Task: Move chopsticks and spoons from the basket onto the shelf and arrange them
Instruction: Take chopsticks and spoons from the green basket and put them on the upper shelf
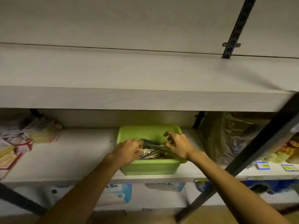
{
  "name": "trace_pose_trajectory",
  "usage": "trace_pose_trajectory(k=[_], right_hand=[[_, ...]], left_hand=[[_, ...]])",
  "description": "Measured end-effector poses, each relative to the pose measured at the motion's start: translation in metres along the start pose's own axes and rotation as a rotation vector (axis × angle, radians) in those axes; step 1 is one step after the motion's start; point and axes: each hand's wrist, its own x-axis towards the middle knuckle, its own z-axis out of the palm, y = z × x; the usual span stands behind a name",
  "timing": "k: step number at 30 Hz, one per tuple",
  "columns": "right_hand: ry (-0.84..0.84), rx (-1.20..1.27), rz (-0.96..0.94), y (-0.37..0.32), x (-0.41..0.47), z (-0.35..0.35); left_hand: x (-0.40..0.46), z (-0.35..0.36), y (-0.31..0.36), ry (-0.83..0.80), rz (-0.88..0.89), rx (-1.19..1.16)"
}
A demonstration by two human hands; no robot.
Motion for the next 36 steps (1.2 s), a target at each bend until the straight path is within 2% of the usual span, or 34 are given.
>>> trace_pose_trajectory(k=[3,5,10,14,23,30,36], right_hand=[[-0.166,-0.008,0.078,0.003,0.028,0.019],[-0.26,-0.025,0.094,0.007,0.044,0.034],[-0.329,-0.156,0.024,0.022,0.073,0.045],[-0.418,-0.164,-0.039,0.027,0.082,0.058],[-0.357,-0.199,-0.165,0.035,0.082,0.067],[-0.374,-0.332,-0.105,0.035,0.074,0.069],[-0.406,-0.115,-0.052,0.028,0.065,0.067]], left_hand=[[0.02,0.013,-0.002,-0.108,-0.012,-0.119],[0.031,0.017,-0.003,-0.173,0.025,-0.09],[0.047,0.031,-0.007,-0.283,0.124,0.099],[0.053,0.041,-0.012,-0.268,0.128,0.075],[0.05,0.056,-0.017,-0.188,0.168,0.098],[0.04,0.053,-0.01,-0.19,0.204,0.17],[0.03,0.053,-0.008,-0.176,0.217,0.22]])
